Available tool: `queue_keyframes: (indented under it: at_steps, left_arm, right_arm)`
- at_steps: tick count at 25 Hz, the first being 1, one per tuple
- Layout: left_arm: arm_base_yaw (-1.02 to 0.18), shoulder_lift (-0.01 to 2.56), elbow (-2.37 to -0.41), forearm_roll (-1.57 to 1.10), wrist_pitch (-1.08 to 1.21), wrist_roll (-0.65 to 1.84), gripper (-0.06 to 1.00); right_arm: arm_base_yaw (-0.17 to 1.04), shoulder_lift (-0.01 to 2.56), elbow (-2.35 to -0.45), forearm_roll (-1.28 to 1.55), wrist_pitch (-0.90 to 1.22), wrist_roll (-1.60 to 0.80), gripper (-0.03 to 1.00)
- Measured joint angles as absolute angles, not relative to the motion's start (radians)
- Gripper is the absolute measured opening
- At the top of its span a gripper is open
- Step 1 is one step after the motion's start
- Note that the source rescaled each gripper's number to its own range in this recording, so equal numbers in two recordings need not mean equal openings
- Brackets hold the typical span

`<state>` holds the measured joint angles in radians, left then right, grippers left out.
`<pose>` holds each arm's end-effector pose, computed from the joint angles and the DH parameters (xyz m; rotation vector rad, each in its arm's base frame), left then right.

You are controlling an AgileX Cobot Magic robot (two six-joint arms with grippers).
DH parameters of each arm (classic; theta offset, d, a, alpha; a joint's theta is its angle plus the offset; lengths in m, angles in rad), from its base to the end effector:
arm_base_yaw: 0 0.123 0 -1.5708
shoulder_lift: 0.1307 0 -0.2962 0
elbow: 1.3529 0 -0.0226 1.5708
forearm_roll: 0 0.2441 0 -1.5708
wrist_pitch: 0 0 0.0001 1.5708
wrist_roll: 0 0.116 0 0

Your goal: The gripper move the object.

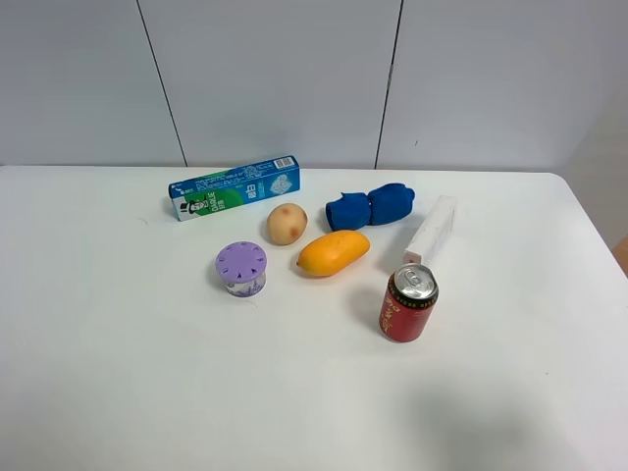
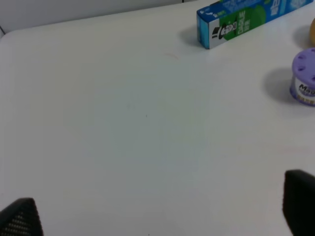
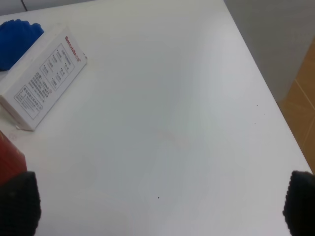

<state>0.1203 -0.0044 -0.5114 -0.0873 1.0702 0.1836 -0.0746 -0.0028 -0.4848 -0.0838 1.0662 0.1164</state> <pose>-0.0012 -0.0091 0.2653 0.0698 2.0348 0.0866 0.0002 -0.0085 0.2579 0.2000 2.0504 -0.0748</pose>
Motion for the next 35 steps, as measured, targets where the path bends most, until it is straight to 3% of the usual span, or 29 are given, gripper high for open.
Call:
queue_keyframes:
  at_steps: [35]
  left_arm:
    - [0.12,-0.004,-0.511,-0.069,1.065,0.151,1.0]
  right_arm:
    - [-0.075,-0.003,-0.485,-0.084,1.066,0.116,1.0]
